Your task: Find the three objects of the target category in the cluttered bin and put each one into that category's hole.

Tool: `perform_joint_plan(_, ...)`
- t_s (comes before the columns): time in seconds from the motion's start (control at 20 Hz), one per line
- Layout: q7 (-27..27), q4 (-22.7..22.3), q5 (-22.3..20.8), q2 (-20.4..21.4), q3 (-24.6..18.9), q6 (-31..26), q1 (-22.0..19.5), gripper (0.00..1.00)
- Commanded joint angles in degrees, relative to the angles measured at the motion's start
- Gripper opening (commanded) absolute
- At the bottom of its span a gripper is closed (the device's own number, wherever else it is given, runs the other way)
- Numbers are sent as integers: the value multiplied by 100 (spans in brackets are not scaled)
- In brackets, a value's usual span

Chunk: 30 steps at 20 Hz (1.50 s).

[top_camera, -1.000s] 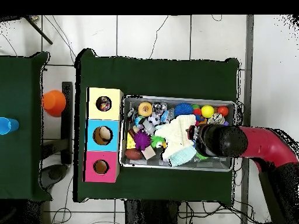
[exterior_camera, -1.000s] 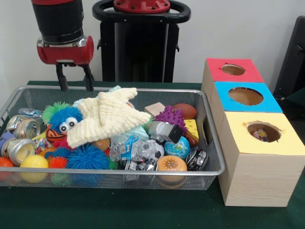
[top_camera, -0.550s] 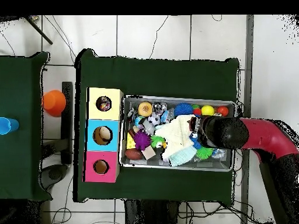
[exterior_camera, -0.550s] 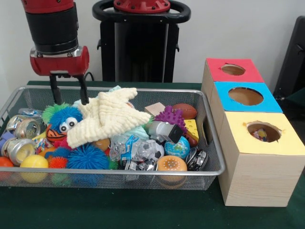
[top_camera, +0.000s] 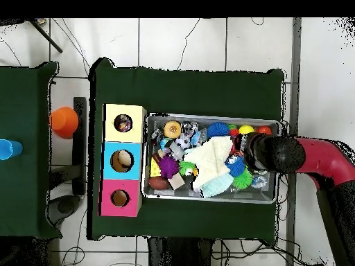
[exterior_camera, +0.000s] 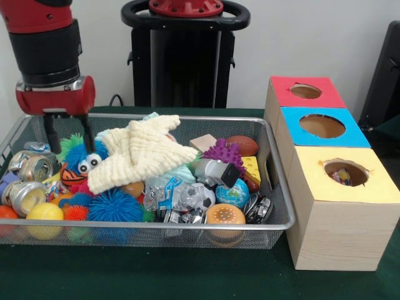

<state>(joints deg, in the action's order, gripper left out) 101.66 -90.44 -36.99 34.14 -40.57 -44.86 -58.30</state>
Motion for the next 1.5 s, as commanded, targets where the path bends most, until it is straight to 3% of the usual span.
perform_joint_plan(0.05, -2110, 574, -542, -703, -309, 219, -211, 100)
perform_joint_plan(0.4, -2001, 567, -894, -891, -297, 487, -258, 100)
perform_joint_plan(0.65, -1907, 641, -1133, -986, -153, 381, -52, 100)
perform_joint_plan(1.0, -1588, 491, -1498, -1045, -42, 650, 63, 100)
perform_joint_plan(1.5, -1678, 519, -1427, -1110, -131, 598, -87, 100)
